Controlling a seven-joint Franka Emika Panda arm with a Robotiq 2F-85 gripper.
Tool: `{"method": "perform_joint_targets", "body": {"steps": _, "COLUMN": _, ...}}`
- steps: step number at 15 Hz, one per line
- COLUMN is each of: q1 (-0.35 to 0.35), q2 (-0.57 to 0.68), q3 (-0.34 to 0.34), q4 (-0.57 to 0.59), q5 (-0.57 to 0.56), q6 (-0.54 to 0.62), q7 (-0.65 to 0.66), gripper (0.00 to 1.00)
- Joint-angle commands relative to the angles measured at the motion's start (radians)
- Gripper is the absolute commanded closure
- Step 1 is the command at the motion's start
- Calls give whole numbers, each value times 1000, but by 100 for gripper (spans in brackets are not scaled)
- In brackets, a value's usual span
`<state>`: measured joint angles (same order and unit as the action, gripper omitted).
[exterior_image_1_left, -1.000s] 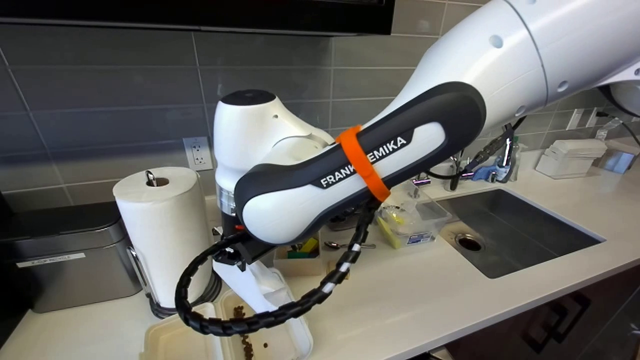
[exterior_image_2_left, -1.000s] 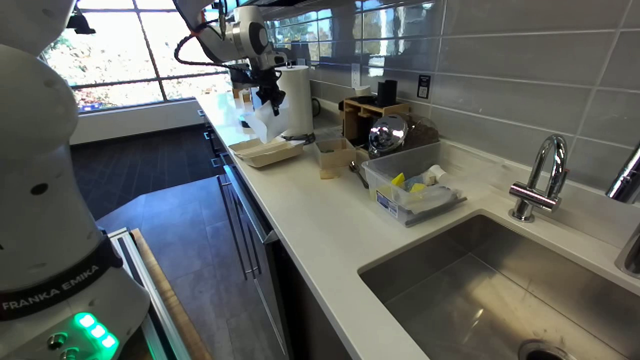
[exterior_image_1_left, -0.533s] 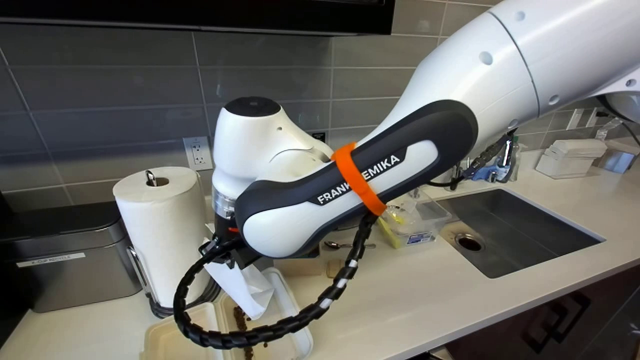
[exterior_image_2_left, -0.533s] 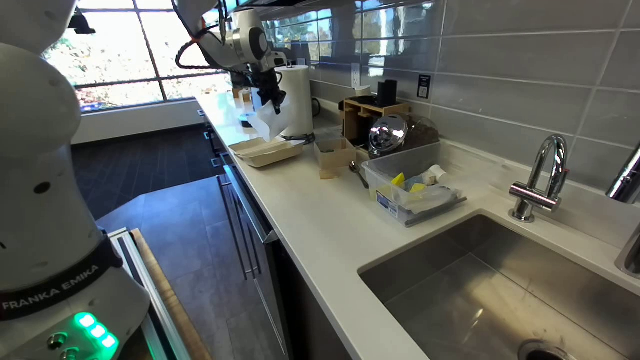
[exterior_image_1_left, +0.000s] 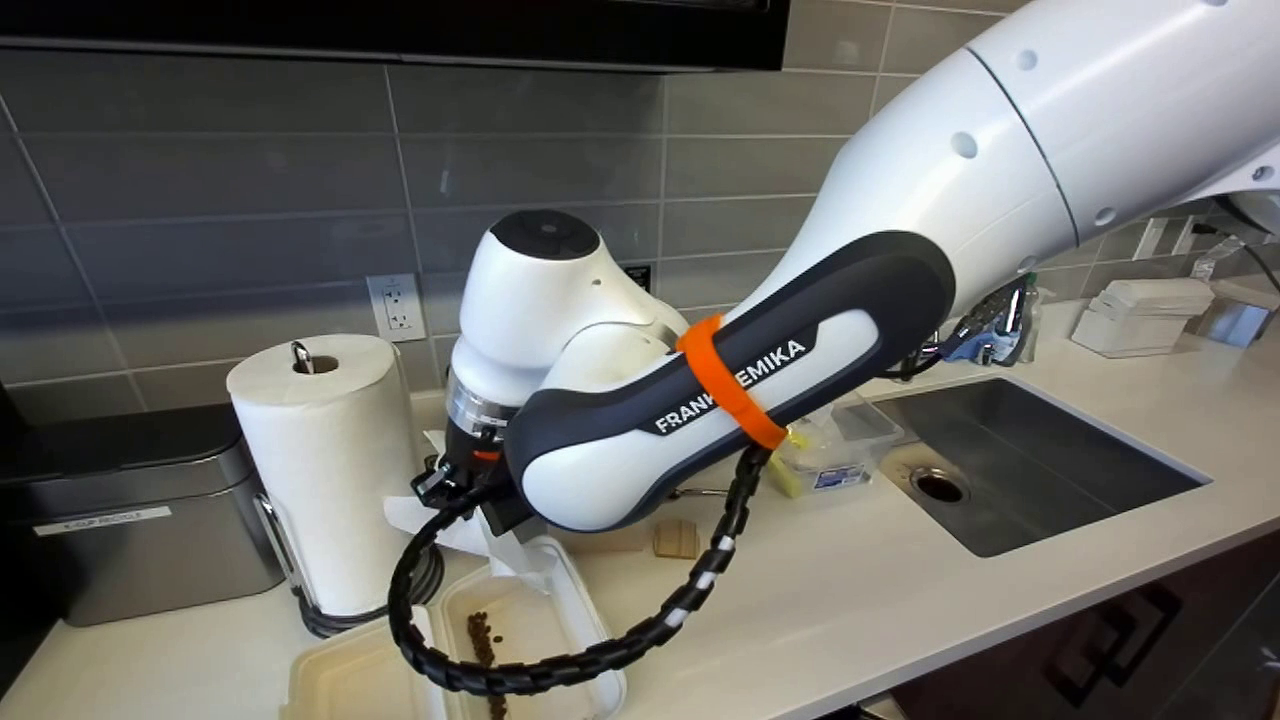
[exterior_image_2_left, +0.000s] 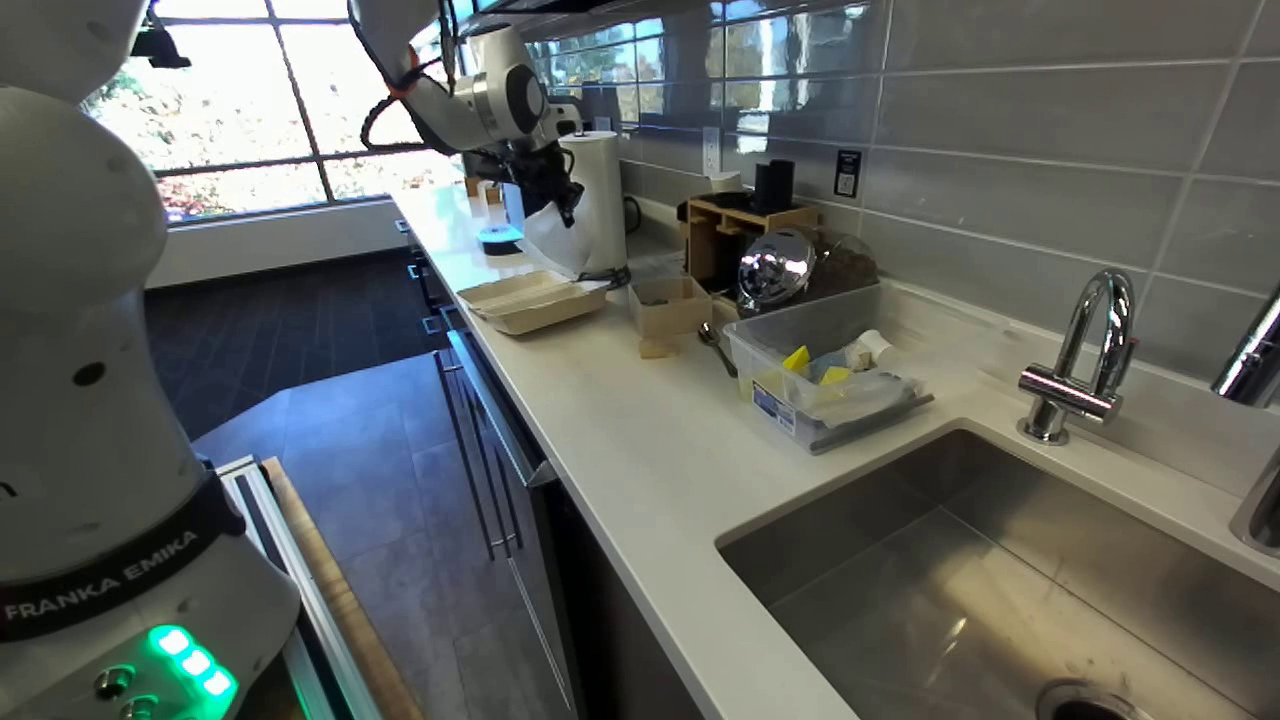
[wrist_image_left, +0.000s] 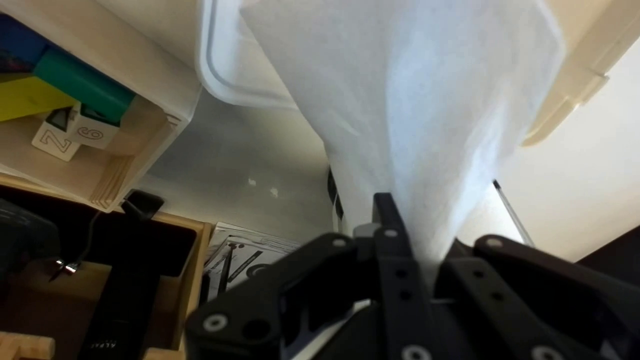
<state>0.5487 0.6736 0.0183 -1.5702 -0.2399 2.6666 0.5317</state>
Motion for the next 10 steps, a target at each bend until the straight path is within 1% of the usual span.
{"method": "perform_joint_targets", "body": {"steps": 1, "q1": 32, "q2": -44, "q3": -45, "q4": -95, "q5": -1, "q6": 83, "q7": 38, "gripper": 100}}
{"method": "perform_joint_targets", "body": {"steps": 7, "q1": 67, "q2": -73, "q3": -87, "q4": -171, "q5": 4, "q6": 167, "q7": 53, "gripper": 100}}
{"method": "perform_joint_targets", "body": {"steps": 9, "q1": 77, "q2": -87, "q3": -97, "q4": -196, "q5": 7, "q6": 174, "q7": 55, "gripper": 100}}
{"method": "perform_joint_targets", "body": {"steps": 10, "q1": 69, "q2": -96, "q3": -81, "q4": -207, "q5": 20, "q6": 162, "q7": 41, "gripper": 100}}
